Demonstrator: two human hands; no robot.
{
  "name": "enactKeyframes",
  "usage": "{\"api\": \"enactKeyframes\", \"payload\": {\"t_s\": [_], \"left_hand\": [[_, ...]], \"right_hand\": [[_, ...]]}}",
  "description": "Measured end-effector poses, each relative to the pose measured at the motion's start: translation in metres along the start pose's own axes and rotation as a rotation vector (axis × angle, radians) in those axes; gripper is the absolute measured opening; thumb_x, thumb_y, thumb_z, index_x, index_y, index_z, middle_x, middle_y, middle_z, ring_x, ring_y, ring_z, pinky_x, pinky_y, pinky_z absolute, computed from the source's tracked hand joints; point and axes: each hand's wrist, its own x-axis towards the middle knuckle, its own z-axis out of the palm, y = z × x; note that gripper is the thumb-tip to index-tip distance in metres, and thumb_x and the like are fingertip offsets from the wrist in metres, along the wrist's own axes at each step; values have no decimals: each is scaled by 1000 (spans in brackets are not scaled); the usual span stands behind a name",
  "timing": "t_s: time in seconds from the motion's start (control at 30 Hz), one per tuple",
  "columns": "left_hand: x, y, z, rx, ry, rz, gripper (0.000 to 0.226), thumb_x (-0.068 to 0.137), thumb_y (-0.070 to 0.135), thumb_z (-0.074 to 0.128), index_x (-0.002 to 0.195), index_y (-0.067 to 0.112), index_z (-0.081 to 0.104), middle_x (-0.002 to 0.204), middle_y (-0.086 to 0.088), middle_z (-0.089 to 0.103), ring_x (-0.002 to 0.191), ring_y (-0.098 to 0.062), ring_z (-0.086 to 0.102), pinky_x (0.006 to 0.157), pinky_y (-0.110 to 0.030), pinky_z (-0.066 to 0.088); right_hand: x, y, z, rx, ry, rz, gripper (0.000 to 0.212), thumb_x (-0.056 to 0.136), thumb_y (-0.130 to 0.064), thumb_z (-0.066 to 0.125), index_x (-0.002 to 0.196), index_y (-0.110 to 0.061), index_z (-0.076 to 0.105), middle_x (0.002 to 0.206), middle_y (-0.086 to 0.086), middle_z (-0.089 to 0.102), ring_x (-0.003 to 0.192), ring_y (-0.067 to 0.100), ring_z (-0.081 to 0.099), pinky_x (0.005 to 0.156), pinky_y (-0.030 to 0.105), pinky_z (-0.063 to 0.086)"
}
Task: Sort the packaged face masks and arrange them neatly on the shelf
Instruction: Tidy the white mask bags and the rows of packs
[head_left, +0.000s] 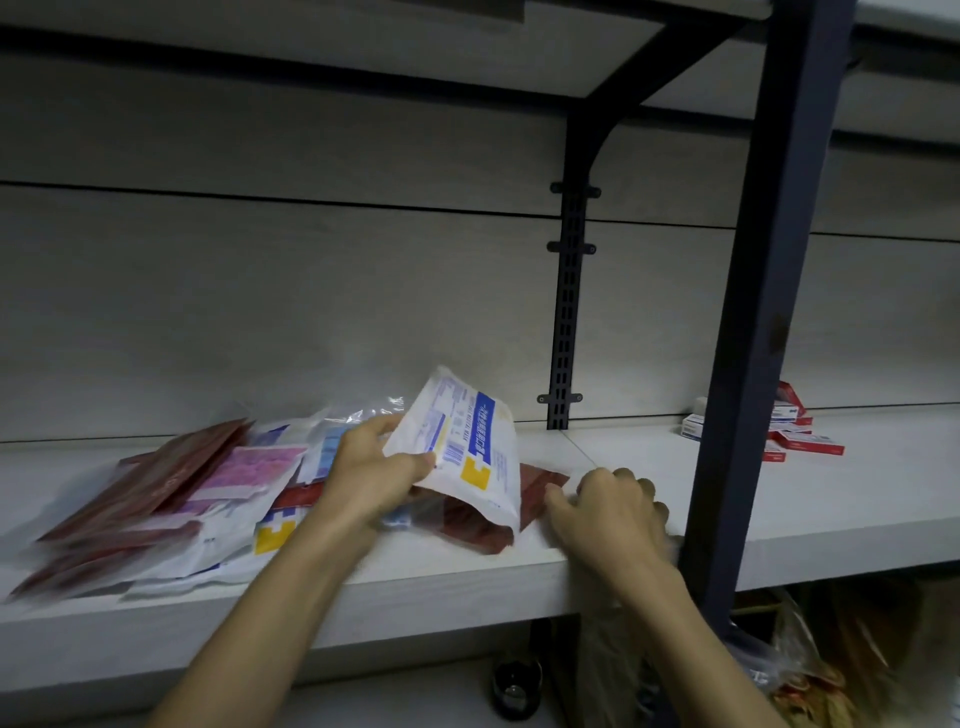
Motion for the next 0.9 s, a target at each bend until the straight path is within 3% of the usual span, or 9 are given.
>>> {"api": "enactKeyframes", "payload": {"t_s": [0.07, 0.13, 0.2, 0.3, 0.43, 0.57, 0.67, 0.77, 0.9], "left_hand": [[1, 6, -11, -59, 10, 9, 37, 83, -7, 63, 112, 16, 58, 104, -8, 69, 82, -28, 69, 49, -25, 54], [4, 10, -22, -94, 30, 55, 40, 83, -9, 63, 115, 14, 58, 104, -9, 70, 80, -27, 71, 65, -38, 59], [5, 14, -32, -114, 43, 102, 39, 83, -10, 62, 115, 12, 58, 101, -7, 70, 78, -24, 71, 72, -43, 59], [5, 18, -46, -133, 44, 138, 37, 84, -9, 61, 113, 14, 59, 102, -5, 70, 84, -22, 71, 71, -39, 60], [3, 18, -60, -141, 59, 147, 38, 83, -7, 64, 110, 18, 61, 106, -3, 70, 95, -24, 69, 85, -47, 56], [1, 19, -68, -170, 39, 135, 36, 85, -7, 63, 111, 18, 61, 106, -2, 70, 93, -23, 69, 82, -42, 57], [-2, 19, -72, -211, 13, 118, 38, 85, -8, 62, 115, 15, 61, 108, -4, 70, 93, -25, 70, 80, -42, 57], [-9, 17, -73, -226, 10, 120, 38, 86, -9, 61, 114, 15, 61, 107, -5, 71, 92, -25, 70, 81, -42, 57], [-28, 15, -77, -249, 62, 129, 38, 86, -9, 61, 113, 17, 61, 107, -5, 70, 92, -24, 70, 79, -39, 57]], "right_hand": [[2, -10, -7, -37, -102, 27, 55, 89, -63, 44, 108, -14, 60, 119, 11, 55, 116, 31, 46, 97, 45, 36], [3, -21, -10, -76, -174, 32, 64, 84, -72, 45, 117, -17, 56, 126, 12, 53, 121, 32, 43, 98, 45, 34], [3, -32, -8, -109, -207, 31, 71, 81, -75, 48, 124, -20, 53, 132, 12, 50, 125, 32, 41, 99, 45, 34], [3, -46, -5, -138, -220, 39, 70, 81, -70, 54, 130, -21, 48, 136, 13, 47, 127, 32, 40, 100, 44, 34], [6, -52, -5, -51, -263, 90, 57, 83, -57, 63, 126, -22, 49, 133, 11, 50, 125, 32, 42, 99, 43, 34], [7, -48, -6, 197, -216, 122, 20, 85, -25, 63, 99, -18, 50, 113, 5, 58, 109, 29, 54, 95, 39, 42], [7, -43, -8, 334, -182, 139, 20, 83, -16, 65, 79, -17, 45, 91, 3, 54, 94, 26, 56, 90, 40, 49], [5, -38, -12, 427, -103, 117, 6, 83, -17, 67, 86, -11, 68, 89, 7, 68, 87, 27, 64, 82, 36, 55], [-8, -36, -29, 603, 56, -1, 17, 93, -24, 61, 110, -19, 62, 94, 5, 68, 81, 22, 66, 78, 36, 55]]}}
